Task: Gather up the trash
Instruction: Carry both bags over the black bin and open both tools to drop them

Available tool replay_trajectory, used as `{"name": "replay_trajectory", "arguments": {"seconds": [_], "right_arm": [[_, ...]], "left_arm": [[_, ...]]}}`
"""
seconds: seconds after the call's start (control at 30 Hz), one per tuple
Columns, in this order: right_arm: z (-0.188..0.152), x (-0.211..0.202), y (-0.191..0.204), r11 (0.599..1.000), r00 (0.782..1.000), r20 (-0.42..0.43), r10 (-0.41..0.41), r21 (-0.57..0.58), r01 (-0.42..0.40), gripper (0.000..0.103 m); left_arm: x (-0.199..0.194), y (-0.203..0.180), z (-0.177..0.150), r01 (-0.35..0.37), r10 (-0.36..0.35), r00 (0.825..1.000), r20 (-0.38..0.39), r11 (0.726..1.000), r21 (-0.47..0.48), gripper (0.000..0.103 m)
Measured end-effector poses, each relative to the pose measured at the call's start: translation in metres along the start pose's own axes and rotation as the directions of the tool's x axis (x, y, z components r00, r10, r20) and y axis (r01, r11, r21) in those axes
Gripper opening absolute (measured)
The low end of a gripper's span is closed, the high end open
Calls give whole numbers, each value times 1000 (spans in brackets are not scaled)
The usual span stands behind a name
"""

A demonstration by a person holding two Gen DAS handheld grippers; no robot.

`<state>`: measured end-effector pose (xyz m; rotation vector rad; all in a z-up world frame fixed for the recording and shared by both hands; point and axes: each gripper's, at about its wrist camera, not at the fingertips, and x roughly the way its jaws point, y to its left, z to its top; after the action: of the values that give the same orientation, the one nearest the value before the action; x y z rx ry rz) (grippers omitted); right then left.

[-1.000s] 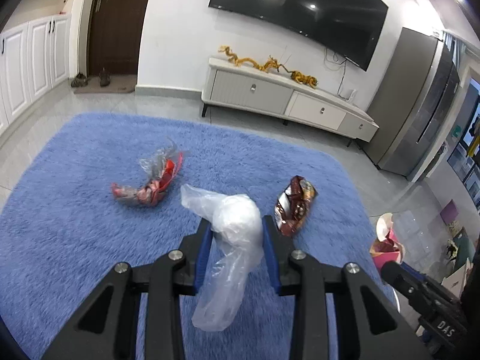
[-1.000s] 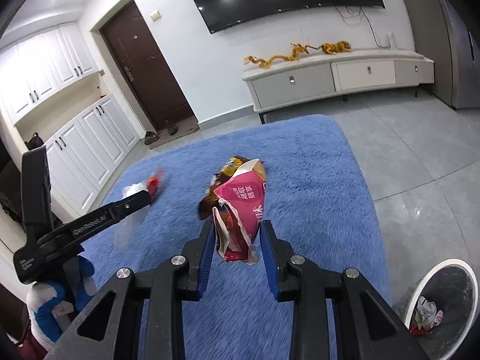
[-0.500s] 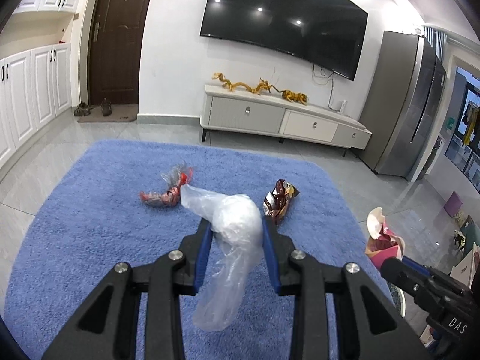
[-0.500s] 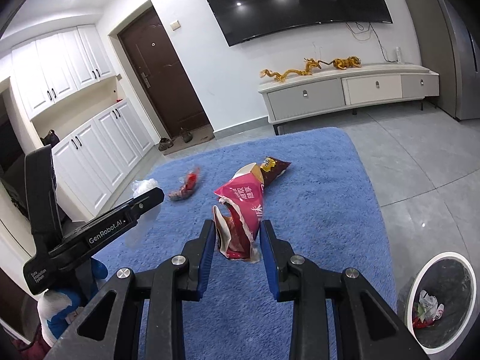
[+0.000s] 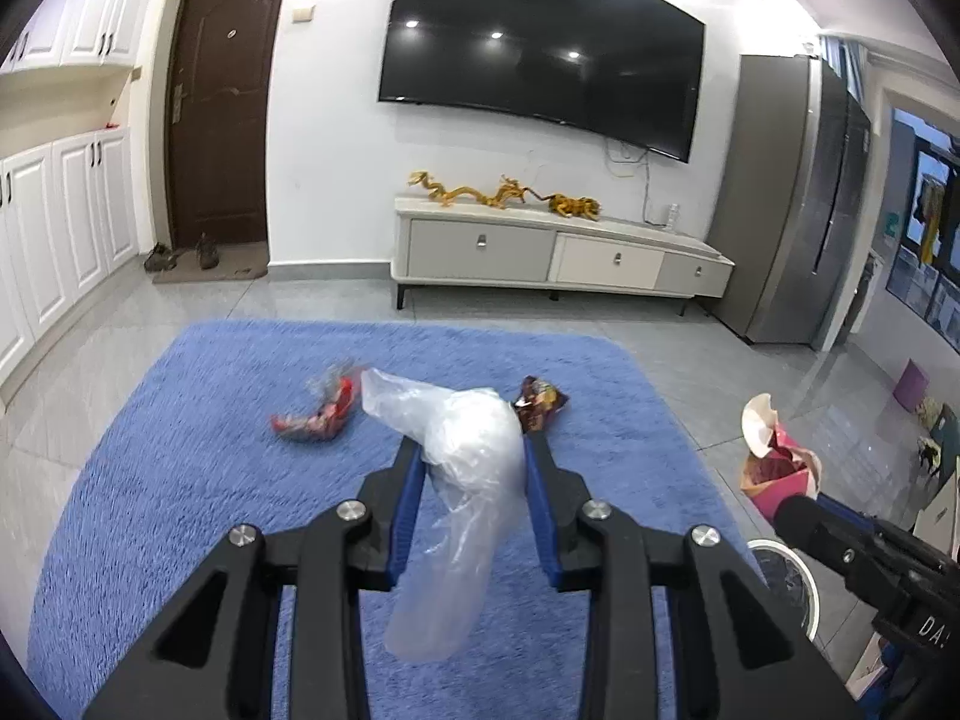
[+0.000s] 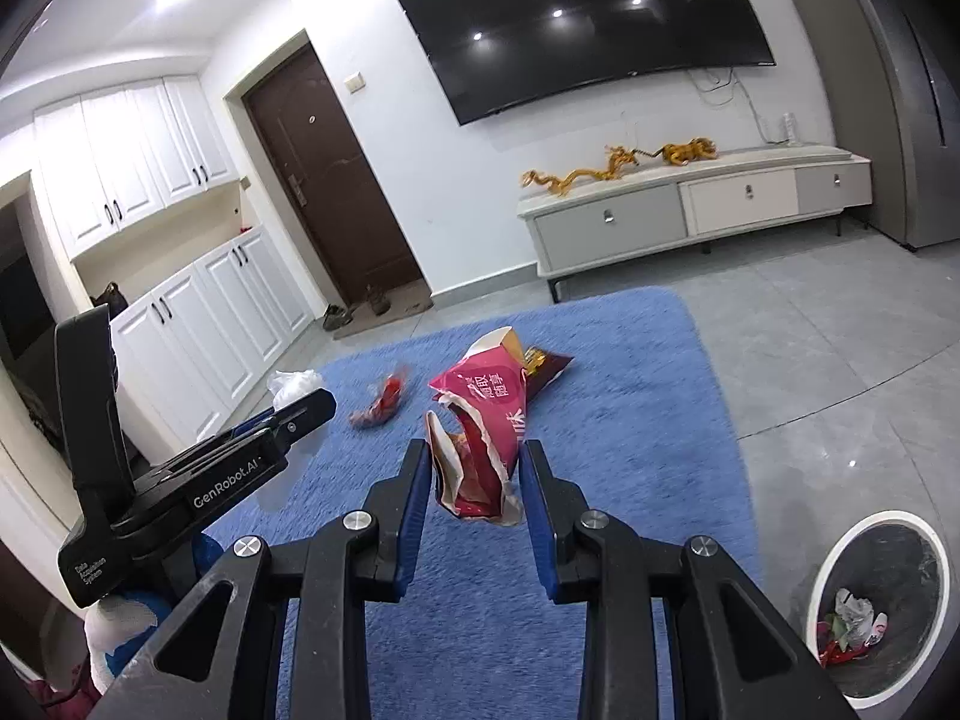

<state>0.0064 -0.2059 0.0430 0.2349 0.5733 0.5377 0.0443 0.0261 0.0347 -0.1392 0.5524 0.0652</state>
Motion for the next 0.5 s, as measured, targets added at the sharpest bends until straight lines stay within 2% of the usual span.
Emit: {"name": "replay_trajectory", "arguments": {"seconds": [0.27,0.37,0.5], "right_arm": [[0,-37,-40,996,994,71,-77,57,73,29],[-4,-57,-65,986,986,98,-137,105,127,29],[-12,-83,-101,963,966,118,-230,167,209,29]], "left_arm": [[5,-67,11,102,-103,995,1,990,97,31],[12,-103,11,172,-170,985,-25,975,142,31],[24,-158,8,288,-276,957,-87,939,189,31]]}}
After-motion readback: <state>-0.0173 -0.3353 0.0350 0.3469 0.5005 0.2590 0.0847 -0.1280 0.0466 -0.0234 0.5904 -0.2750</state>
